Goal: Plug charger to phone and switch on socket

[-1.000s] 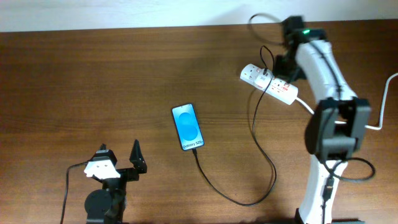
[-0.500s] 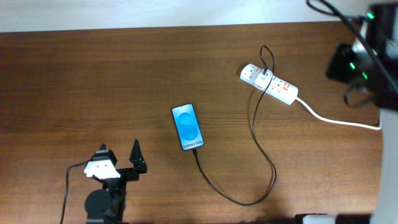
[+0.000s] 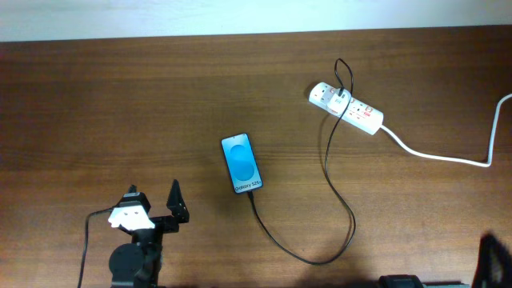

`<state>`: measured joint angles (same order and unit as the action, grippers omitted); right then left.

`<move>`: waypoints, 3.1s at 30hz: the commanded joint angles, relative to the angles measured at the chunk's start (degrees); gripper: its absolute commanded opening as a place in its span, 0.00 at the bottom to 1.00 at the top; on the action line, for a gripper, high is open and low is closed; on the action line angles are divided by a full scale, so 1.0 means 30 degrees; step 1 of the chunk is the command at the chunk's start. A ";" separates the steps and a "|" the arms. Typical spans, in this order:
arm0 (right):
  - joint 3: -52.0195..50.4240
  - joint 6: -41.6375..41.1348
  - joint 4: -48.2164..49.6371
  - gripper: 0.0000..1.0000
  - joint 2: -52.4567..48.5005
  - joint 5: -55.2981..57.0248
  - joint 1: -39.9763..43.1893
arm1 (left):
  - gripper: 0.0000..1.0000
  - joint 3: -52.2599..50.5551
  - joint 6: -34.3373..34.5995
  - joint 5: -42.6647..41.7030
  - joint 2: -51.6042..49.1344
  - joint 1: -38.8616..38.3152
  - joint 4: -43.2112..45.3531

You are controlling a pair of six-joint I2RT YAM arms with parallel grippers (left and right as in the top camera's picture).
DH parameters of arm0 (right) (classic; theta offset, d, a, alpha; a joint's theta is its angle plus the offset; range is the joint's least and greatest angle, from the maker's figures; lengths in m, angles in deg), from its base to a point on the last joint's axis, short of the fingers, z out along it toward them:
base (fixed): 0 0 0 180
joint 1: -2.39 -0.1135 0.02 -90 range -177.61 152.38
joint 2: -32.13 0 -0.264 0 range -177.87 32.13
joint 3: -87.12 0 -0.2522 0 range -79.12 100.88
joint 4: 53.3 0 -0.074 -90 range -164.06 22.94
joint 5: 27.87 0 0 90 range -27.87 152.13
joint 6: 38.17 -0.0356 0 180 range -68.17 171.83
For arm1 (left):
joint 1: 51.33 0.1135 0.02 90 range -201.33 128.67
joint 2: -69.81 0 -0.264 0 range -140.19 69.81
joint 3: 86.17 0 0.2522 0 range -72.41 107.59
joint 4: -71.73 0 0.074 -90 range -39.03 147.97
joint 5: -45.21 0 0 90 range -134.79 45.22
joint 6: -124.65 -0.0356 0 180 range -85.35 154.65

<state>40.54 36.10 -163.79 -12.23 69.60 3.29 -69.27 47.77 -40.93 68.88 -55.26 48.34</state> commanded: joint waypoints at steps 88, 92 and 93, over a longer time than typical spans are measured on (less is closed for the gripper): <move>-3.9780 -0.0998 3.0818 0.98 1.4681 -0.3279 0.1326 | 0.99 -0.0882 0.0109 0.0007 0.0211 0.0131 0.1770; -3.9780 -0.0998 3.0818 0.98 1.4681 -0.3279 0.1326 | 0.99 -0.0882 0.0109 0.0007 0.0211 0.0131 0.1770; -3.9780 -0.0998 3.0818 0.98 1.4681 -0.3279 0.1326 | 0.99 -0.0882 0.0109 0.0007 0.0211 0.0131 0.1770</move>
<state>-78.43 33.55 -71.16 31.23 59.45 7.20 -71.46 47.77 -40.93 68.97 -55.26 53.52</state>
